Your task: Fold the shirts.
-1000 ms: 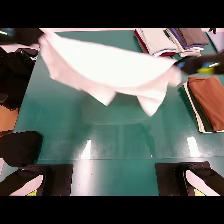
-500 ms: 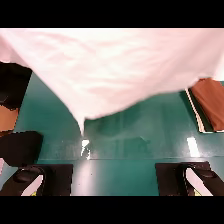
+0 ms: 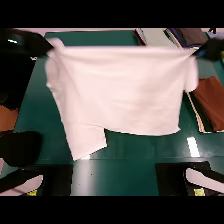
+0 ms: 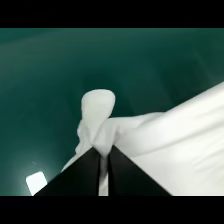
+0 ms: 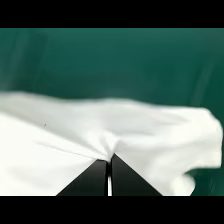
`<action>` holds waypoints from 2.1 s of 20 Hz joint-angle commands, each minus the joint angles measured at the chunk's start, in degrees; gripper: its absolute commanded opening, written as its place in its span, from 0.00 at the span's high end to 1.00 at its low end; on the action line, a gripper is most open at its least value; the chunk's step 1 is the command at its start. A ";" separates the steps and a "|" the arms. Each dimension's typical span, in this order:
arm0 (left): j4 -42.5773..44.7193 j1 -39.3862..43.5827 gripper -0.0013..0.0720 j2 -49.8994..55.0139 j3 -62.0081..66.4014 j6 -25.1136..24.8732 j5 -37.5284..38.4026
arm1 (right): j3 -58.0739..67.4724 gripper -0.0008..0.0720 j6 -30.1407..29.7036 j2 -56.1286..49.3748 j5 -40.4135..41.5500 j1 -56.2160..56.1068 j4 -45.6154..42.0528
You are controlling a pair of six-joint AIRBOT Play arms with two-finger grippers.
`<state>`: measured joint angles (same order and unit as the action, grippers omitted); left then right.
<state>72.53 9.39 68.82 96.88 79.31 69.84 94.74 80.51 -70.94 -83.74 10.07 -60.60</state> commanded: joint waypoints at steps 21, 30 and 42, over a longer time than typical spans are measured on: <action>-8.46 -17.40 0.30 3.67 -51.21 -1.03 -7.23 | -28.48 0.49 -3.63 1.90 8.41 -4.63 5.86; -22.80 -13.88 0.72 3.78 -55.49 -6.36 -14.36 | -29.86 0.49 -3.63 7.21 9.66 -4.28 6.67; -17.77 -13.90 0.94 -7.52 -49.27 -6.78 -9.35 | -59.25 0.30 -5.31 16.26 2.89 31.65 -9.73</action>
<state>54.46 -4.56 62.81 47.24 72.58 60.42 43.62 76.82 -55.92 -80.75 32.01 -68.07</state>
